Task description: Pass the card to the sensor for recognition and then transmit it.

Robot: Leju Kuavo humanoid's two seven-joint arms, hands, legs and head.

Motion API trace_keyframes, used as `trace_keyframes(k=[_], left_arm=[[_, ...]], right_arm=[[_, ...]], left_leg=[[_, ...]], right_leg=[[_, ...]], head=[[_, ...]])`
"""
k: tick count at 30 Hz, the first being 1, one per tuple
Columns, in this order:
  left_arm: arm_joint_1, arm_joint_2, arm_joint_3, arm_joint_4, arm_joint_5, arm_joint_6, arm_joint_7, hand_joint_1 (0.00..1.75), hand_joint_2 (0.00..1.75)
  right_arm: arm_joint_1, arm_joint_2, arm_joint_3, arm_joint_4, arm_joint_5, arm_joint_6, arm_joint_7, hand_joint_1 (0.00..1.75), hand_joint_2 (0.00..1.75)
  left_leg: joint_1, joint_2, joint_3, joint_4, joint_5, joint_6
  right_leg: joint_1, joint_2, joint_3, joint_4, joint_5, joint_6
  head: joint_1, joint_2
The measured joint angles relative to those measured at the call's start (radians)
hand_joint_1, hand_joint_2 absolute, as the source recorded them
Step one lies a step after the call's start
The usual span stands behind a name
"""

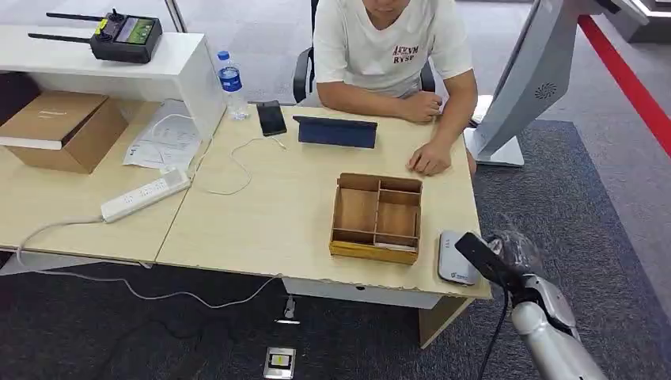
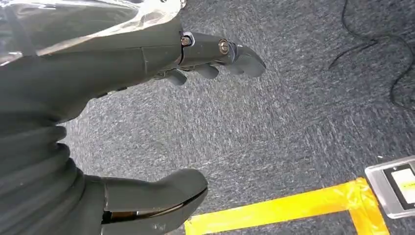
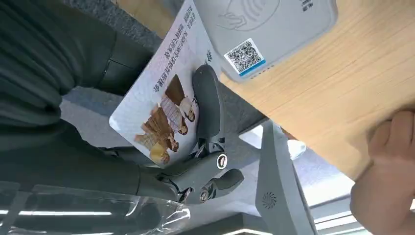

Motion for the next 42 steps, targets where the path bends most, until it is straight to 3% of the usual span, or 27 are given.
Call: trace_keyframes(k=[29,42], left_arm=[[0.000,-0.008,0.000,0.000,0.012,0.003,0.019,0.00,1.75],[0.000,-0.012,0.000,0.000,0.009,0.012,0.003,0.00,1.75]], right_arm=[[-0.029,0.016,0.011,0.088,0.038,0.004,-0.016,1.75,1.75],[-0.090,0.004,0.001,0.043,-0.025,0.027,-0.032,1.75,1.75]], left_leg=[[0.000,0.001,0.000,0.000,0.004,0.000],[0.000,0.001,-0.004,0.000,0.007,0.000]], right_leg=[[0.000,0.000,0.000,0.000,0.004,0.000],[0.000,0.000,-0.004,0.000,0.008,0.001]], head=[[0.000,0.000],[0.000,0.000]])
